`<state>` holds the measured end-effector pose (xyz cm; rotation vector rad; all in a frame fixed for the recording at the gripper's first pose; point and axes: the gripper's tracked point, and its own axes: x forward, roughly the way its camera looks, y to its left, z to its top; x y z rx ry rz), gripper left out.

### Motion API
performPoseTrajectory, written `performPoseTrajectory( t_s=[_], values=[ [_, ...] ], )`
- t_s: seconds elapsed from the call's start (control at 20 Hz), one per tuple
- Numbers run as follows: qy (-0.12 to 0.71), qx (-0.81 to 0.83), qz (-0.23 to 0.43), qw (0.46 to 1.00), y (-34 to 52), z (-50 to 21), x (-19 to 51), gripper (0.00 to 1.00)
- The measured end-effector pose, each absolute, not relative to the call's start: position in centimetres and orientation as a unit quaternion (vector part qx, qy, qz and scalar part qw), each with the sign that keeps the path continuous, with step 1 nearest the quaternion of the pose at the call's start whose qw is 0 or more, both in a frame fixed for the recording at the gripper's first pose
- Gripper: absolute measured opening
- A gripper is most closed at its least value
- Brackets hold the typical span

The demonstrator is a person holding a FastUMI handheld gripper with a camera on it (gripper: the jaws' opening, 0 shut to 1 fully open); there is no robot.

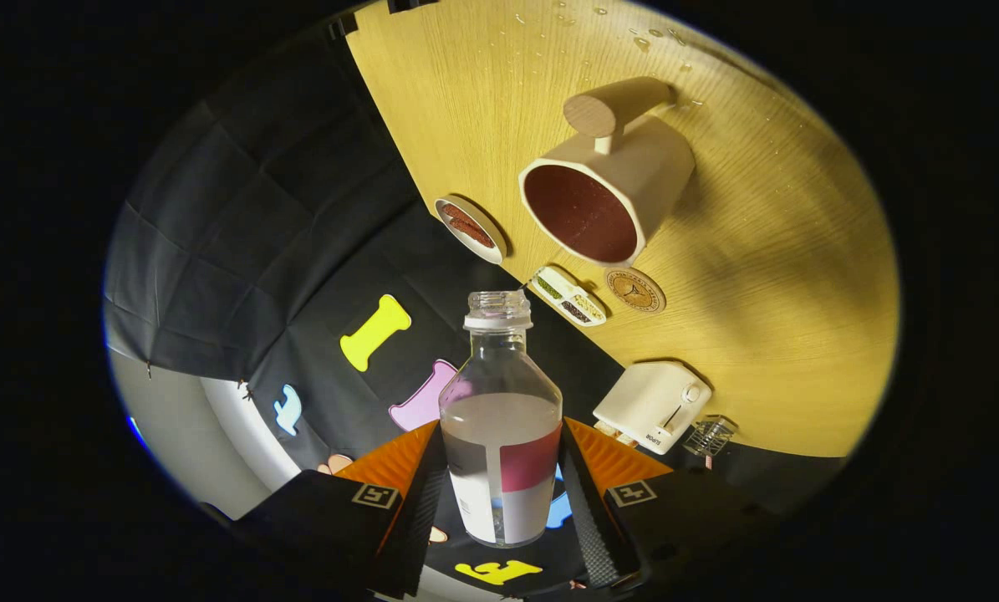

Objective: Take the bottle from table, then pour the juice into the cup, finally place the bottle on the coaster

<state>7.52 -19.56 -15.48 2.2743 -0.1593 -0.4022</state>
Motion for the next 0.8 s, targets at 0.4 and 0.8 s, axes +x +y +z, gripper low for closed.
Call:
performPoseTrajectory(
  t_s=[0.4, 0.8],
  values=[
    [-0.045, 0.873, -0.150, 0.463, -18.2, -15.5, 7.6, 0.75],
    [0.001, 0.767, -0.133, 0.628, -16.4, -14.8, 7.7, 0.75]
  ],
)
